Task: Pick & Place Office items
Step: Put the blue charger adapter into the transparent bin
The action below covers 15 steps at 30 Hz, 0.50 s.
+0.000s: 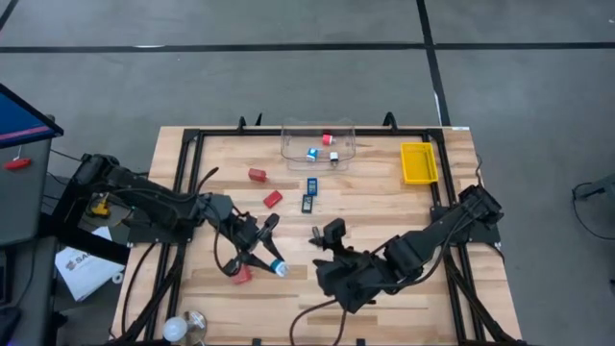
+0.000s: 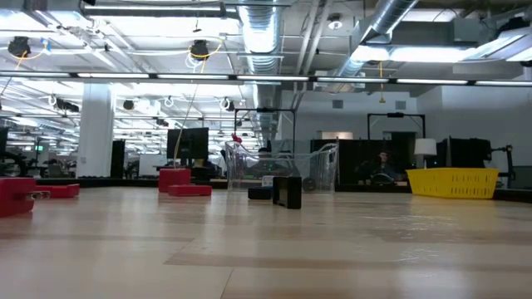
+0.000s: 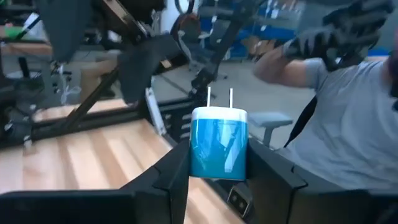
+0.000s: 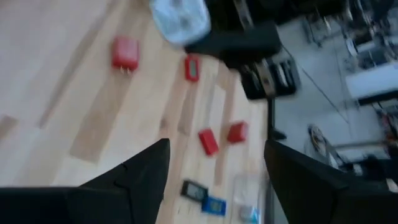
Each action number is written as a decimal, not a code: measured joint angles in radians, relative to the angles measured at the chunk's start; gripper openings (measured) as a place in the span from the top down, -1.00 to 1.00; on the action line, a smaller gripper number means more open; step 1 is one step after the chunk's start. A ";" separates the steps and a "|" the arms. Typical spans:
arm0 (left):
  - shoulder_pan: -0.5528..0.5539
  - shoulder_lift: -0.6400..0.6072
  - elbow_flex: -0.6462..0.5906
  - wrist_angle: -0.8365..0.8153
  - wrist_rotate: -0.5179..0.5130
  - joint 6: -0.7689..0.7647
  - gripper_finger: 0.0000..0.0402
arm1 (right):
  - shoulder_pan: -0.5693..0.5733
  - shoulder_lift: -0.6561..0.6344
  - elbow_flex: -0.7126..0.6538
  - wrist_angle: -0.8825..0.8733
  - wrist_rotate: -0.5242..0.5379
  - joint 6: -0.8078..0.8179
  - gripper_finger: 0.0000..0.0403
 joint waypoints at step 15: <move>0.048 0.000 0.000 0.026 0.006 -0.010 0.37 | -0.016 0.007 0.000 0.198 -0.151 -0.136 -0.30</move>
